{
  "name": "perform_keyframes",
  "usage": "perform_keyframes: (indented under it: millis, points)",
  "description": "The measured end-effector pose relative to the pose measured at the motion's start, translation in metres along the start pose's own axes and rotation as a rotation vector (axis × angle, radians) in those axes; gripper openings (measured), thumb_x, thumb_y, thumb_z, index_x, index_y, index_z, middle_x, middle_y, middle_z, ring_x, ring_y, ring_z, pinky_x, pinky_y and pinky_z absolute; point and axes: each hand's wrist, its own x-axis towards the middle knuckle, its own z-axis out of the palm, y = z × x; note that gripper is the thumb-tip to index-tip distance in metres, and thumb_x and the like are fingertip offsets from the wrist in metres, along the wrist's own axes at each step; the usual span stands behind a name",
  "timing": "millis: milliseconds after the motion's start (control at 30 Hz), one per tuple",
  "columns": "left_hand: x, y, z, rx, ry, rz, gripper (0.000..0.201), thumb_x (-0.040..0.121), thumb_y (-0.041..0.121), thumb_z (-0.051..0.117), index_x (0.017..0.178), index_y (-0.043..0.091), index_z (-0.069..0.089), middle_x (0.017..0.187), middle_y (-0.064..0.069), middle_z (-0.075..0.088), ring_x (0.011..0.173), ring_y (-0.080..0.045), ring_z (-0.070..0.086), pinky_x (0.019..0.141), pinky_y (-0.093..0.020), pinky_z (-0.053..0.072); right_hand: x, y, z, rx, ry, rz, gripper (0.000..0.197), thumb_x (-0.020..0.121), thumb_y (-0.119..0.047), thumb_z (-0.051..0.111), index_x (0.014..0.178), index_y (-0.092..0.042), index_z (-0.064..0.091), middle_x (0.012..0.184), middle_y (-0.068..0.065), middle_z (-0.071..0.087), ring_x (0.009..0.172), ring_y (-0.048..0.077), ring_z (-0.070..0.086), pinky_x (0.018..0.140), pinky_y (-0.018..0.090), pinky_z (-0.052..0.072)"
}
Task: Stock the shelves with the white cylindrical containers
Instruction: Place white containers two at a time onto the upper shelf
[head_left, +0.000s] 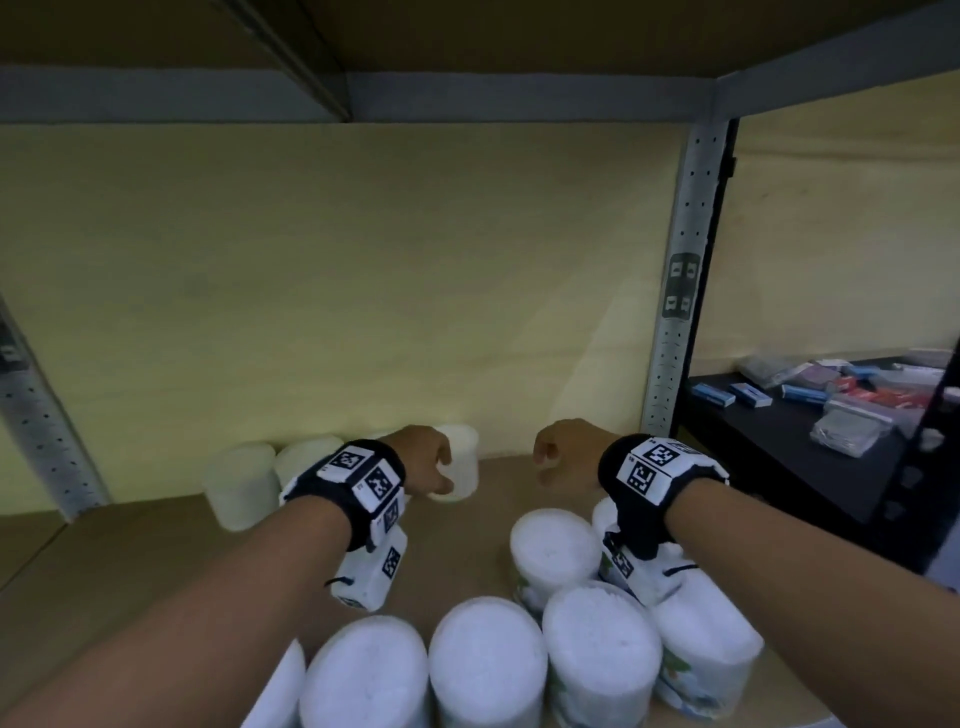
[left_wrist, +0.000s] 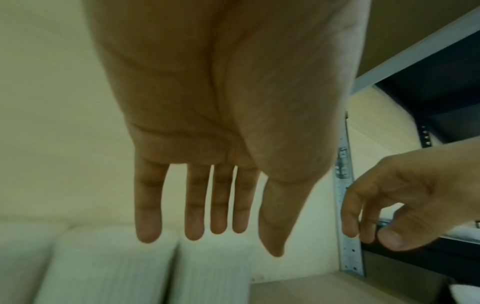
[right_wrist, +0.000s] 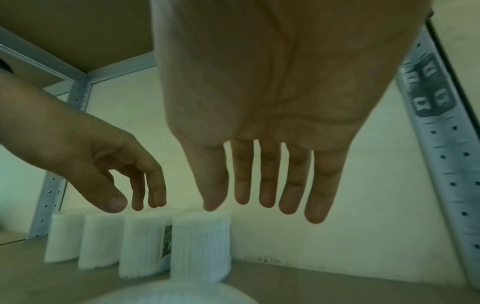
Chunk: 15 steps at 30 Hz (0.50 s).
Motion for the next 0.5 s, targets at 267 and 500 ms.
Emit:
perform_keyframes:
  millis: [267, 500]
  points:
    - [0.024, -0.065, 0.004, -0.074, 0.106, -0.068, 0.051, 0.089, 0.035, 0.061, 0.133, 0.011, 0.049, 0.137, -0.010, 0.047, 0.121, -0.026, 0.050, 0.096, -0.033, 0.043, 0.064, -0.041, 0.004, -0.042, 0.055, -0.064, 0.039, 0.091, -0.028, 0.059, 0.125, -0.010, 0.054, 0.132, 0.009, 0.050, 0.119, 0.025, 0.050, 0.098, 0.031, 0.042]
    - [0.051, -0.099, 0.006, -0.109, 0.137, -0.094, 0.052, 0.090, 0.036, 0.059, 0.134, 0.010, 0.047, 0.140, -0.011, 0.044, 0.125, -0.027, 0.048, 0.100, -0.034, 0.041, 0.114, -0.070, 0.017, -0.111, 0.037, -0.070, 0.043, 0.094, -0.035, 0.054, 0.130, -0.012, 0.051, 0.139, 0.008, 0.044, 0.126, 0.025, 0.046, 0.103, 0.032, 0.039]
